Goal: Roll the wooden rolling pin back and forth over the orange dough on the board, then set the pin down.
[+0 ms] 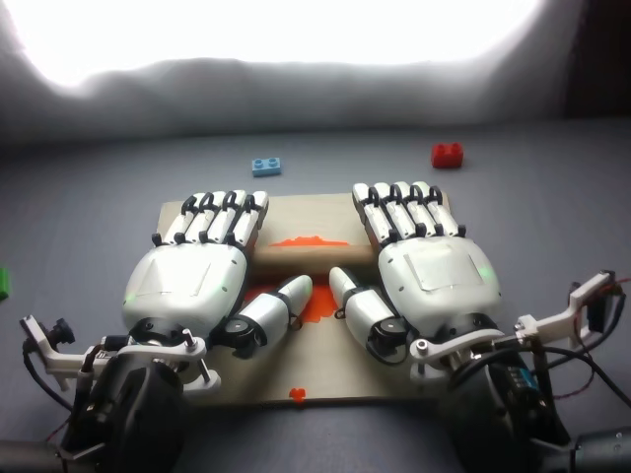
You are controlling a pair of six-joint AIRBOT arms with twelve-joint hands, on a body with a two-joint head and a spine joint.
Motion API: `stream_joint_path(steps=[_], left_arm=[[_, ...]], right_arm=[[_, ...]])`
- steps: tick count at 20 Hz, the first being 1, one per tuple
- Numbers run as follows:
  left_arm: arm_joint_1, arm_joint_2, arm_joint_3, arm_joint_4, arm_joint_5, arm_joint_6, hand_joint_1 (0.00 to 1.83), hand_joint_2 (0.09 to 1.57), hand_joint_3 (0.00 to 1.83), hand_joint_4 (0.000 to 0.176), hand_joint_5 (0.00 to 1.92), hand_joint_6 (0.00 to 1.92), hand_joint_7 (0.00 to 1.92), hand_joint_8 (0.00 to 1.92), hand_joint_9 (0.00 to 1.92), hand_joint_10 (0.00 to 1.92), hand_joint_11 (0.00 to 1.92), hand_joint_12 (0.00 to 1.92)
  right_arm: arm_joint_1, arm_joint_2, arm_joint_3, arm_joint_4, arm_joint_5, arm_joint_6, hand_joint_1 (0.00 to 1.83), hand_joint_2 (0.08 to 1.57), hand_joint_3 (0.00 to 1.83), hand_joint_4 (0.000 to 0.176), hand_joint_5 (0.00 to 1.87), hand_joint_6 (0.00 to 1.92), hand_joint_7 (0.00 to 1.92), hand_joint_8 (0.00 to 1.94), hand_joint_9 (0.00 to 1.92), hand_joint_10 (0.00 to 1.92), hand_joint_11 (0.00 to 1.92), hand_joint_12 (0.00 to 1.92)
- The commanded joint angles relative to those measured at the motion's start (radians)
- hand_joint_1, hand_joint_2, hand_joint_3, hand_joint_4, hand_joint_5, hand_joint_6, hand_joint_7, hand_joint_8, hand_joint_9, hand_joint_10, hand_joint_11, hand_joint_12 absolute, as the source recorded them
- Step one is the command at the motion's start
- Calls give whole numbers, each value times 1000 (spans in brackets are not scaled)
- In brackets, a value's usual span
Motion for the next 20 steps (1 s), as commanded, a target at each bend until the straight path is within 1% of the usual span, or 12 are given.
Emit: stream_joint_path(steps=[1, 15, 20], left_arm=[[-7, 0, 9, 61, -92, -3, 0, 1380, 3, 0, 0, 0, 0, 0, 0, 0, 0, 0], [-18, -25, 72, 61, -67, -13, 0, 1385, 4, 0, 0, 0, 0, 0, 0, 0, 0, 0], [-24, -34, 93, 66, -54, -17, 0, 1411, 16, 0, 0, 0, 0, 0, 0, 0, 0, 0]], right_arm=[[11, 2, 6, -74, 88, 5, 0, 1454, 6, 0, 0, 0, 0, 0, 0, 0, 0, 0], [20, -2, 41, -46, 50, 17, 0, 1452, 4, 0, 0, 0, 0, 0, 0, 0, 0, 0], [29, -6, 54, -31, 39, 22, 0, 1452, 3, 0, 0, 0, 0, 0, 0, 0, 0, 0]])
